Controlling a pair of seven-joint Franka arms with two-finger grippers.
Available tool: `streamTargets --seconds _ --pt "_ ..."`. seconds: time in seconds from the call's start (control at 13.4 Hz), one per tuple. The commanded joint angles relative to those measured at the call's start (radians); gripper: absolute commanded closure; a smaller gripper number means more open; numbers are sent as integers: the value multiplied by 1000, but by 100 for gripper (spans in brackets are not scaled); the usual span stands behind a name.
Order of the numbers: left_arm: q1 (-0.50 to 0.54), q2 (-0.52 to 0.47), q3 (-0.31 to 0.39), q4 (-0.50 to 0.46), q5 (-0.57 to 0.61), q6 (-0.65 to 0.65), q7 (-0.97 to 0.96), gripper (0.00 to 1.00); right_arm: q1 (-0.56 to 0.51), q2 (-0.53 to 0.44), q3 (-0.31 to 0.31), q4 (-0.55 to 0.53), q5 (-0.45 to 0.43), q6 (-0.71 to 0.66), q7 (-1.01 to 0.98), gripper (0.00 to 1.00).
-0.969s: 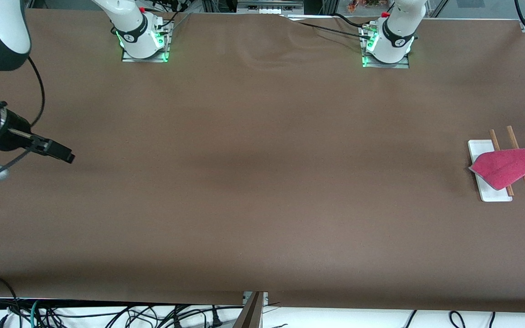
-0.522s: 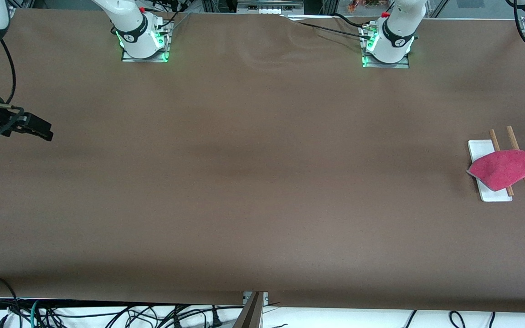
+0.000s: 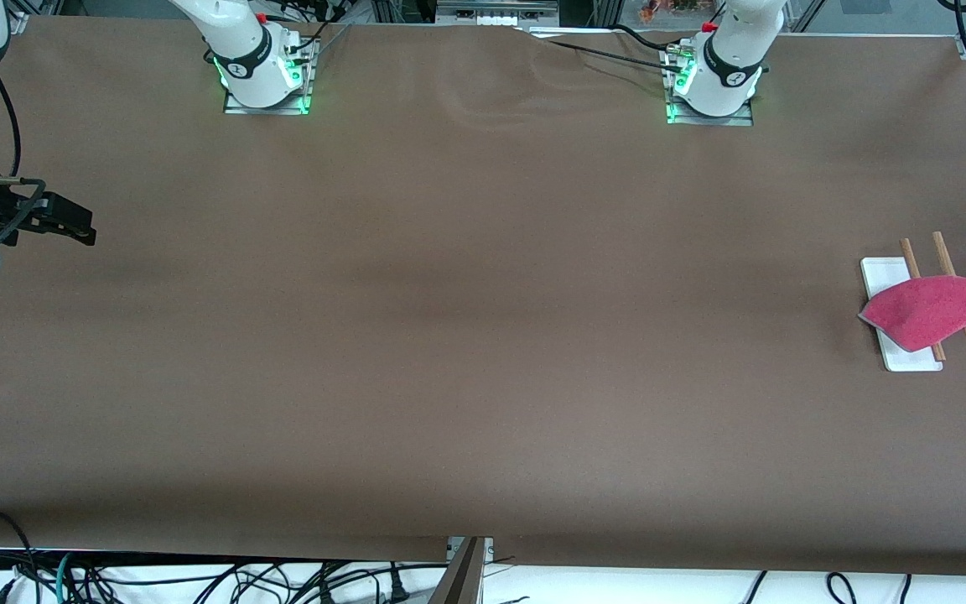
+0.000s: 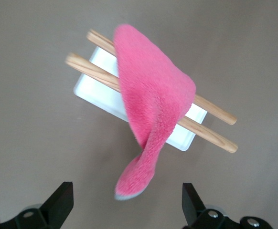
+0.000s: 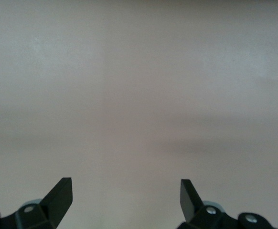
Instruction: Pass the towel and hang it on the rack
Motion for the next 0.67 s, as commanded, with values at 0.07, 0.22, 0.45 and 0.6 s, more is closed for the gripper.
streamTargets --seconds 0.07,0.22,0.45,0.6 --pt "-44 -119 -16 -2 13 -96 -102 0 -11 -24 11 -20 6 -8 11 0" --pt "-91 -159 -21 3 13 -179 -232 0 -8 -18 8 -13 6 -11 10 0" --pt "-185 -210 -21 1 16 -273 -451 0 -8 -13 8 -13 6 -10 10 0" --pt "-261 -268 -14 -23 15 -287 -583 0 -8 -11 8 -13 6 -10 10 0"
